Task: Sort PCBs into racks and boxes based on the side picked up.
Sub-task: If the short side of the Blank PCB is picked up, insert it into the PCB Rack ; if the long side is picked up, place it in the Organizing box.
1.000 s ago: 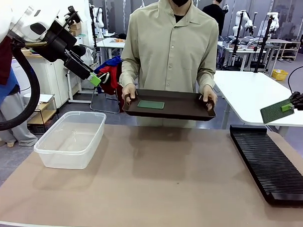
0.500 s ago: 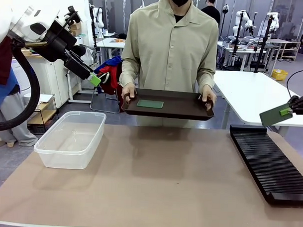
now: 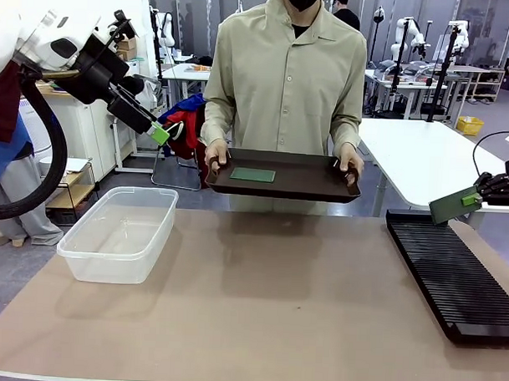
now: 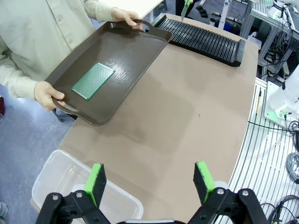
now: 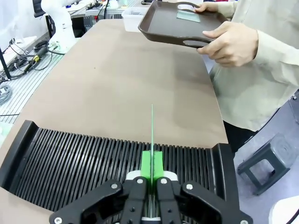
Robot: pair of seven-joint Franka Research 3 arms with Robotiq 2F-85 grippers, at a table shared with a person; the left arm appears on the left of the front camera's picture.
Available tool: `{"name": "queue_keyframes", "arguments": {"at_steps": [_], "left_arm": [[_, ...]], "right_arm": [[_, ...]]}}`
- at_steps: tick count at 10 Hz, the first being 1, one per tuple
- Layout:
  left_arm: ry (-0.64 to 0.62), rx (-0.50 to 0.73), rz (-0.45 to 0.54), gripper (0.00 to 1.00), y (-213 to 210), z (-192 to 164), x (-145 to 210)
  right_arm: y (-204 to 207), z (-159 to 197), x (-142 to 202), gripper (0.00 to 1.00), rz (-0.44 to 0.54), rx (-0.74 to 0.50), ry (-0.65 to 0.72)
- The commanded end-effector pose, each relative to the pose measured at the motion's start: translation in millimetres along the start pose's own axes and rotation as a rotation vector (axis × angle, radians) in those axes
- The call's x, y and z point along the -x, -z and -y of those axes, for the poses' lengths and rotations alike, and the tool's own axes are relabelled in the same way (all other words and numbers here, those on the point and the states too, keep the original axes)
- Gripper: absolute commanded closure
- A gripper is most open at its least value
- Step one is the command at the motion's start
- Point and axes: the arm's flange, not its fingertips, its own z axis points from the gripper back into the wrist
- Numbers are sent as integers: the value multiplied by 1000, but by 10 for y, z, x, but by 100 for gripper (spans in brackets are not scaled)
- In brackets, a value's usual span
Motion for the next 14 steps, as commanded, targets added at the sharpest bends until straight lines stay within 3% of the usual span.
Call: {"name": "queue_keyframes", "arguments": {"at_steps": [1, 6, 14], "left_arm": [[-2, 7, -3, 0, -3, 6, 11], [-2, 7, -3, 0, -3, 6, 11], [-2, 7, -3, 0, -3, 6, 11]], "right_arm": [[122, 30, 90, 98, -12, -1, -20], [364, 72, 337, 98, -7, -21, -23], [504, 42, 550, 98, 116, 2, 6]]}}
